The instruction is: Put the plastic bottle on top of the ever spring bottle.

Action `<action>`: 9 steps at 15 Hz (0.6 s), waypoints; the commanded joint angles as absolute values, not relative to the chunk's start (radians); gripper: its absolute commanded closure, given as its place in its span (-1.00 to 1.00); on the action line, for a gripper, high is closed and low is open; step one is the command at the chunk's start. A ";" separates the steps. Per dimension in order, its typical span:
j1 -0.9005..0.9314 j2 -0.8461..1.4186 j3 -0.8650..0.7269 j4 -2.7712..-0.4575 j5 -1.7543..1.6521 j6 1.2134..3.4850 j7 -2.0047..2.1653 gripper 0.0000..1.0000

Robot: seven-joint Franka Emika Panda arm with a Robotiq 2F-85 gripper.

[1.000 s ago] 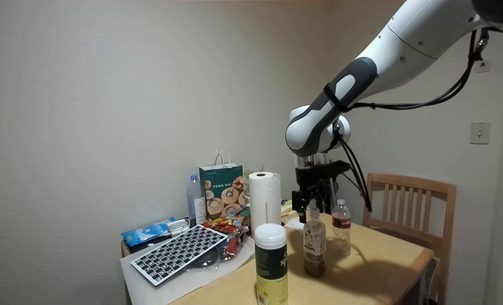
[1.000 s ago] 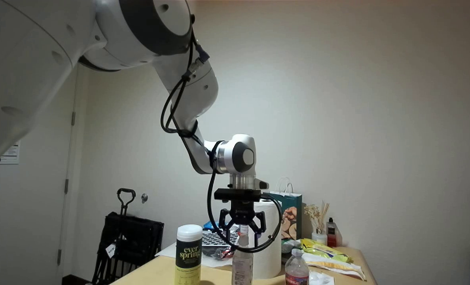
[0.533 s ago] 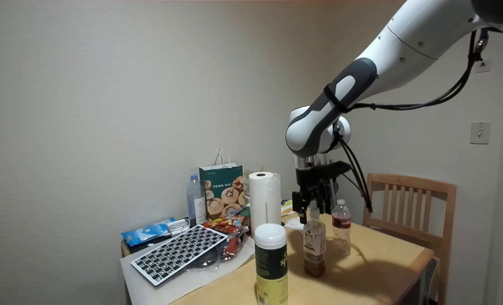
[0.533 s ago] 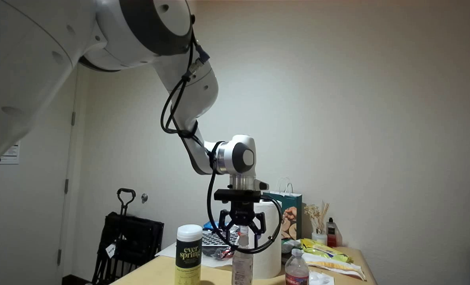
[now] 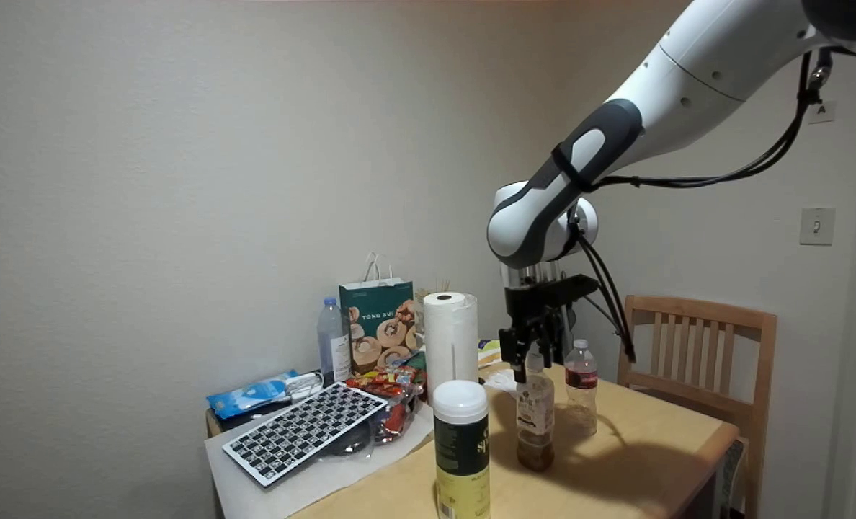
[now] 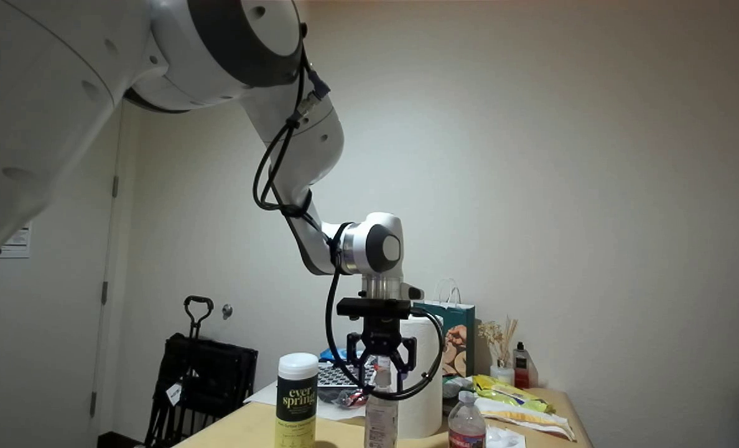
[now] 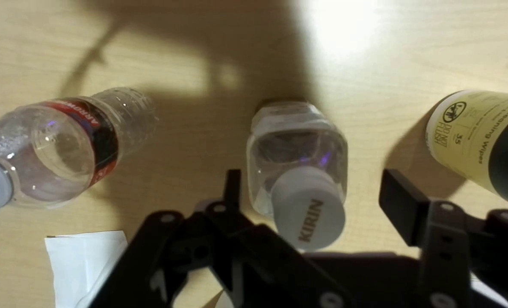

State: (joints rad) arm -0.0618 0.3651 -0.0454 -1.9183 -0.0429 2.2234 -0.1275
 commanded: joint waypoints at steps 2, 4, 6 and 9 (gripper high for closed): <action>-0.071 0.337 -0.046 -1.944 -0.026 2.196 -0.100 0.06; -0.069 0.339 -0.049 -1.940 -0.031 2.188 -0.092 0.33; -0.067 0.338 -0.053 -1.936 -0.038 2.180 -0.084 0.57; -0.063 0.317 -0.049 -1.933 -0.043 2.170 -0.095 0.72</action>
State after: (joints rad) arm -0.0630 0.3605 -0.0530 -1.9177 -0.0426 2.2000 -0.1058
